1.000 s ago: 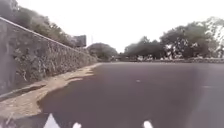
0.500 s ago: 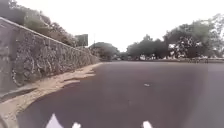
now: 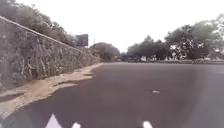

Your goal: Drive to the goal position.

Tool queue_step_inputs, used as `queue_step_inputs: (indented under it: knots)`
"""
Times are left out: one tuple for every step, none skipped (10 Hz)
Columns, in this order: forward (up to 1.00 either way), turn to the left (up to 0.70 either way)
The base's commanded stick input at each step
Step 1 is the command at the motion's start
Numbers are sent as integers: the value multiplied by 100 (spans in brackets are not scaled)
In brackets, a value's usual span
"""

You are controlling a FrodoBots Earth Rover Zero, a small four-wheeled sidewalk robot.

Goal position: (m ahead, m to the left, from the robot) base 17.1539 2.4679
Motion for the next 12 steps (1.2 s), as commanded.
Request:
queue_step_inputs:
  knots:
    - [85, -5]
    - [85, -10]
    - [85, -18]
    - [85, -9]
    - [85, -1]
    - [85, 0]
    - [85, 0]
    - [85, 0]
    - [85, 0]
    - [85, 0]
    - [85, -10]
    - [85, -5]
